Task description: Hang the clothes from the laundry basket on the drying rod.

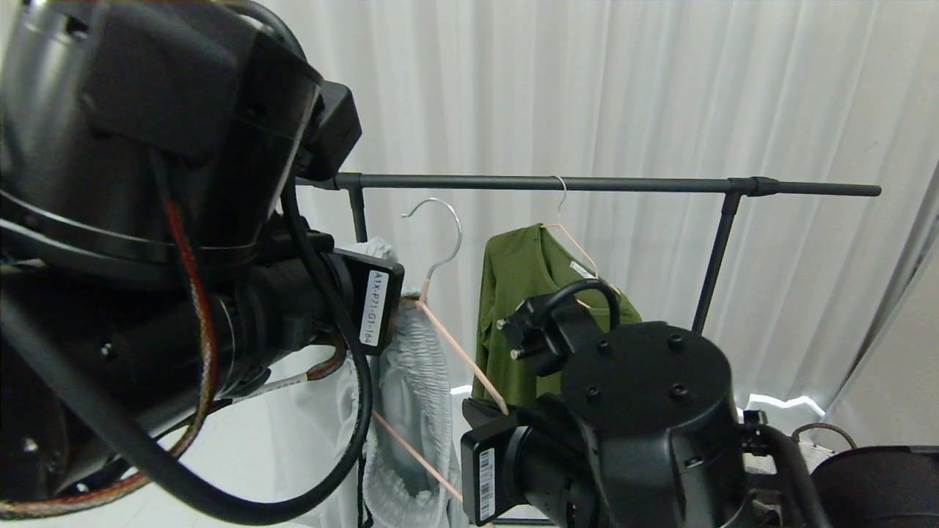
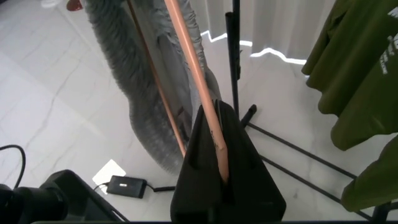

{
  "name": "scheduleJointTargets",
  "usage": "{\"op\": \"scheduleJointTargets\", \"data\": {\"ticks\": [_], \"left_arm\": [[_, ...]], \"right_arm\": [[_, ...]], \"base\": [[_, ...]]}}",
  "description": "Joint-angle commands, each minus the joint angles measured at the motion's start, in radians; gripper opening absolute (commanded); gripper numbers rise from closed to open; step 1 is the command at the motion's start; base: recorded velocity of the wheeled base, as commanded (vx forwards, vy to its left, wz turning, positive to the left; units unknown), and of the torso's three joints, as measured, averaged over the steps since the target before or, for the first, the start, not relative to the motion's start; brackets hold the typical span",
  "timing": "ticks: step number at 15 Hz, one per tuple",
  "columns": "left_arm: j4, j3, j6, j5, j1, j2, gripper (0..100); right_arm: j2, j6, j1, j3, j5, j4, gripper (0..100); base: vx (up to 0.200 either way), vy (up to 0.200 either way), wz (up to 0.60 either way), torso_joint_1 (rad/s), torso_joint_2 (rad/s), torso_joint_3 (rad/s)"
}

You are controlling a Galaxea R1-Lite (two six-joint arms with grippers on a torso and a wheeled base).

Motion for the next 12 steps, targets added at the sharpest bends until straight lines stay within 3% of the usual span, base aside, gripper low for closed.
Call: {"op": "scheduleJointTargets", "data": {"ticks": [1, 7, 12], "left_arm": [[-0.004, -0.006, -0.001, 0.001, 0.000, -0.012, 0], [-0.004, 0.001, -0.001, 0.007, -0.085, -0.020, 0], [-0.004, 0.005, -0.001, 0.007, -0.088, -0.030, 0]], "right_arm": [[-0.074, -0.020, -0.004, 0.020, -0.002, -0.010, 0], [-0.091, -0.103, -0.015, 0.026, 0.003, -0.125, 0], [-0.117, -0.120, -0.013, 0.029, 0.003, -0.141, 0]], "base": [[0.000, 0.000, 0.00, 0.000, 0.00, 0.000], [0.000, 0.000, 0.00, 0.000, 0.00, 0.000], [0.000, 0.000, 0.00, 0.000, 0.00, 0.000]]}}
